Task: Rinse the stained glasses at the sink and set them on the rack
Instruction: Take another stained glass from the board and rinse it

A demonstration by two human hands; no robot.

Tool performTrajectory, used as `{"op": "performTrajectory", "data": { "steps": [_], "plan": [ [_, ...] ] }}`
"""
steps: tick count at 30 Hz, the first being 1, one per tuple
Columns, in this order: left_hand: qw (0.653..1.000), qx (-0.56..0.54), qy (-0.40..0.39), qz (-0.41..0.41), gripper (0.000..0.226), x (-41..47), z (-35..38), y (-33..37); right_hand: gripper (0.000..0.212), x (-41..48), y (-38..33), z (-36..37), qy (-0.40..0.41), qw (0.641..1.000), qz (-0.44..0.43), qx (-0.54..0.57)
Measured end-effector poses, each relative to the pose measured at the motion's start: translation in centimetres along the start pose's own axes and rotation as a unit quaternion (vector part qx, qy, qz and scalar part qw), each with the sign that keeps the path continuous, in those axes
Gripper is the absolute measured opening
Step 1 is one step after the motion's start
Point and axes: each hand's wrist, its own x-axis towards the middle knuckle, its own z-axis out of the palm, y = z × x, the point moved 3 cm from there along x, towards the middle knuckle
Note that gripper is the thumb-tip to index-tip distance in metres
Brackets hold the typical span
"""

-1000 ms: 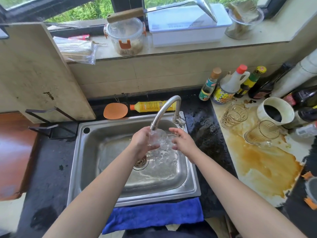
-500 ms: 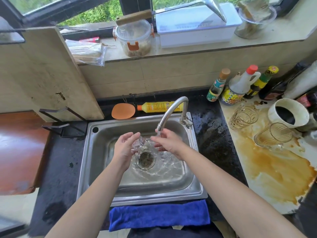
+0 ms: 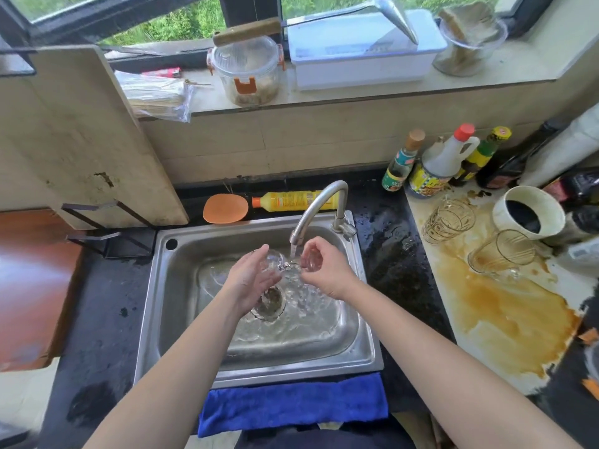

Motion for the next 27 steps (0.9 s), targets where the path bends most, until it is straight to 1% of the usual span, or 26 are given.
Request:
{"op": "performTrajectory", "data": {
  "steps": [3,5,7,10,11,13,15,17,19,23,25,27],
  "plan": [
    [0.998,0.009,-0.041,0.041,0.057,-0.1,2.3,0.4,0.030,-0.3,1.7,-1.5,0.040,0.998,0.027,-0.047],
    [0.994,0.049,-0.058,0.073,0.056,-0.3,3.6,0.4,0.030,-0.6,2.4,-2.0,0.045,0.997,0.057,-0.028],
    [0.988,0.088,-0.080,0.103,0.054,-0.6,4.7,0.4,0.033,-0.8,3.0,-2.1,0.032,0.996,0.073,-0.033],
    [0.976,0.142,-0.105,0.128,0.039,-1.2,5.6,0.3,0.025,-1.0,3.3,-1.7,0.004,0.990,0.057,-0.129],
    [0.974,0.151,-0.106,0.133,0.038,-1.4,5.7,0.2,0.021,-1.0,3.2,-1.5,-0.006,0.987,0.049,-0.153],
    [0.975,0.151,-0.093,0.133,0.050,-2.0,5.8,0.2,0.022,-1.1,3.1,-1.1,-0.021,0.984,0.036,-0.172],
    [0.977,0.157,-0.078,0.124,0.060,-2.7,5.6,0.3,0.022,-1.2,3.1,-0.8,-0.035,0.986,0.032,-0.163],
    [0.972,0.186,-0.072,0.123,0.067,-3.5,5.4,0.4,0.026,-1.1,3.6,-0.5,-0.043,0.990,0.031,-0.132],
    [0.964,0.221,-0.062,0.137,0.071,-4.1,5.2,0.4,0.035,-1.2,4.1,-0.4,-0.045,0.994,0.053,-0.079],
    [0.951,0.267,-0.033,0.154,0.067,-5.2,4.6,-0.2,0.049,-1.5,5.2,-0.2,-0.043,0.994,0.088,0.040],
    [0.945,0.288,-0.020,0.156,0.065,-5.4,4.0,-0.6,0.059,-1.8,5.6,-0.3,-0.020,0.984,0.126,0.122],
    [0.946,0.285,-0.013,0.155,0.063,-5.7,3.5,-0.9,0.066,-1.9,6.4,-0.3,0.020,0.958,0.173,0.229]
  ]
}}
